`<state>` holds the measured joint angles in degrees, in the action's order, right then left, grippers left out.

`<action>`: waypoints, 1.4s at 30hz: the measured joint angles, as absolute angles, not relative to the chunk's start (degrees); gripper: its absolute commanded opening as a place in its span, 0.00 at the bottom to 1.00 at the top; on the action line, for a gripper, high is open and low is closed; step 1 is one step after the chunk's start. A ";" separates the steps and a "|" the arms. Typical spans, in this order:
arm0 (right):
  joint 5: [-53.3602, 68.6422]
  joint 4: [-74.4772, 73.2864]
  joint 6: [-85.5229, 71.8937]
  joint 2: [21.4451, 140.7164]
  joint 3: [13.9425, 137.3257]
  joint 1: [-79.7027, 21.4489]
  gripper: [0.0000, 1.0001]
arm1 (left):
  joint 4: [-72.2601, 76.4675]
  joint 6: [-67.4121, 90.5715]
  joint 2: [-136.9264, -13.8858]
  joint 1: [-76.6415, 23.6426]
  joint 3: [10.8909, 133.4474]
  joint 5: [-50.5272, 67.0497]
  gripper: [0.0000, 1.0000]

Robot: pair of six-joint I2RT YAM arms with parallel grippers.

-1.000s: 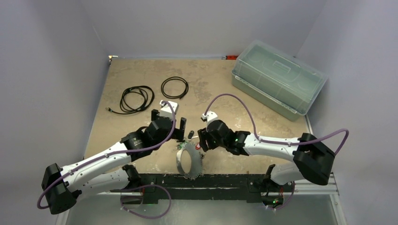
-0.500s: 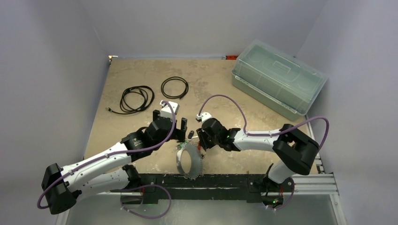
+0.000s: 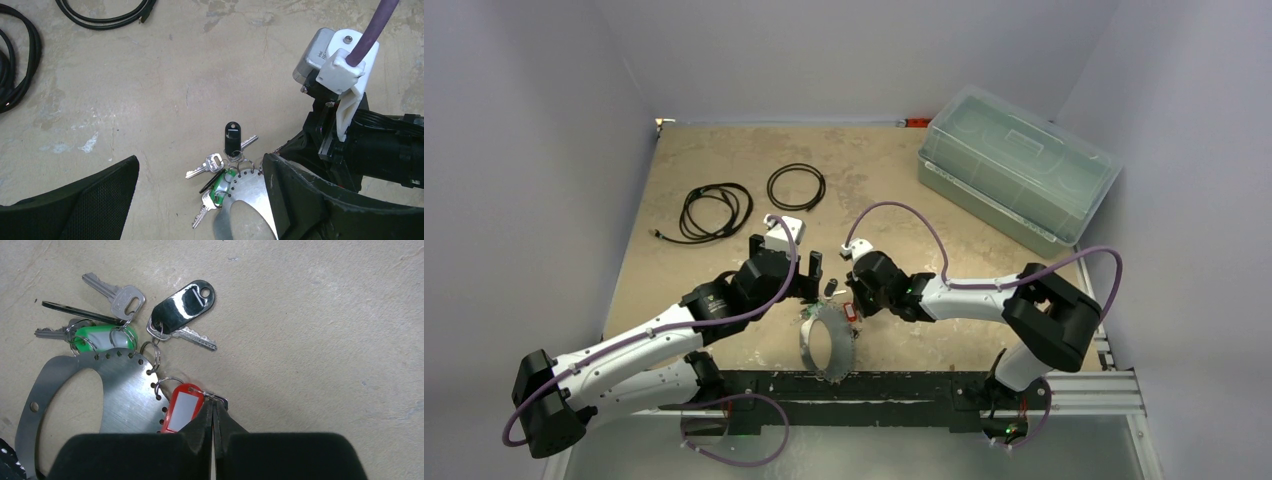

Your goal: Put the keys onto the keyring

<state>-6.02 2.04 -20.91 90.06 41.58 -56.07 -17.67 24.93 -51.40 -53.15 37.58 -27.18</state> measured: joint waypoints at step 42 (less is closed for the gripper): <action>-3.46 1.28 -14.63 92.38 44.69 -55.86 0.09 | -28.16 16.93 -44.58 -53.15 43.20 -28.95 0.92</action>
